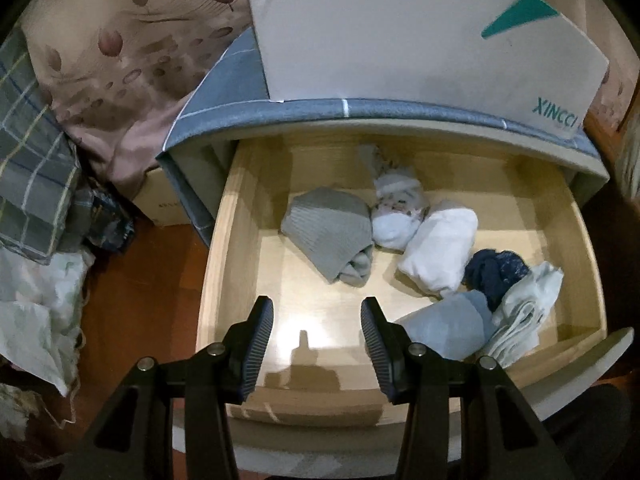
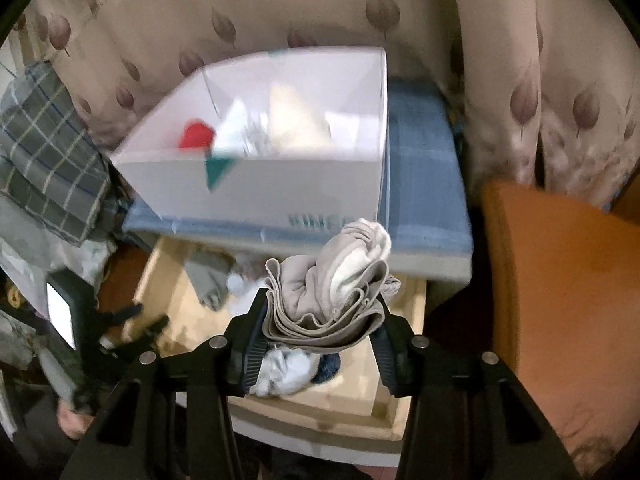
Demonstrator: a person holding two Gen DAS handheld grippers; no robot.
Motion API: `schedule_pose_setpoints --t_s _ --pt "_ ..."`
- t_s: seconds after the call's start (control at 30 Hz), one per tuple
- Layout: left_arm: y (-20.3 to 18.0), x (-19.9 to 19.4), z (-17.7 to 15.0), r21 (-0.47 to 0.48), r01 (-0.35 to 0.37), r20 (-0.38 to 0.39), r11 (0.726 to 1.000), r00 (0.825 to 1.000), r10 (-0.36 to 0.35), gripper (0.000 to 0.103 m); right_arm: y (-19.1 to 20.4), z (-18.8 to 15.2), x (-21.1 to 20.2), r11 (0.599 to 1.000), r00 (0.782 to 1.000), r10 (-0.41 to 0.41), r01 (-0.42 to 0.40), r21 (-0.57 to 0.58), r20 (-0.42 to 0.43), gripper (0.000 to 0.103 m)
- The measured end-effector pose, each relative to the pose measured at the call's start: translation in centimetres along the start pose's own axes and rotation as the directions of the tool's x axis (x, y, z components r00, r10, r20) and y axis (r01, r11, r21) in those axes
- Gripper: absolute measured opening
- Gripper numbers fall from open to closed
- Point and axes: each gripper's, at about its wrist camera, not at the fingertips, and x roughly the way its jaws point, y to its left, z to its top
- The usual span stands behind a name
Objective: Take underwear out of drawer
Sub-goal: 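Lower the underwear into the white box and open the right gripper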
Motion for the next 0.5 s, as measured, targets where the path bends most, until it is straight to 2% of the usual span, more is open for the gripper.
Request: schedule_pose_setpoints --t_s 0.13,0.27,0.4,0.5 --pt "0.5 0.1 -0.1 -0.036 0.030 -0.008 0.999 1.000 -0.030 0.047 0.9 3.7 -3.0 1.000 0.997 -0.007 0.008 -0.022 0.075 0.043" --pt "0.8 0.0 -0.1 -0.054 0.044 -0.003 0.998 0.999 -0.044 0.047 1.9 7.9 -3.8 0.999 0.993 -0.012 0.016 -0.030 0.117 0.043" --pt "0.9 -0.2 -0.1 -0.059 0.047 0.009 0.997 0.999 -0.046 0.047 3.0 11.5 -2.4 0.998 0.992 -0.043 0.049 -0.047 0.115 0.043" --pt "1.1 -0.1 -0.1 -0.067 0.047 0.008 0.997 0.999 -0.046 0.047 3.5 13.4 0.0 0.994 0.994 -0.083 0.088 -0.066 0.074 0.043"
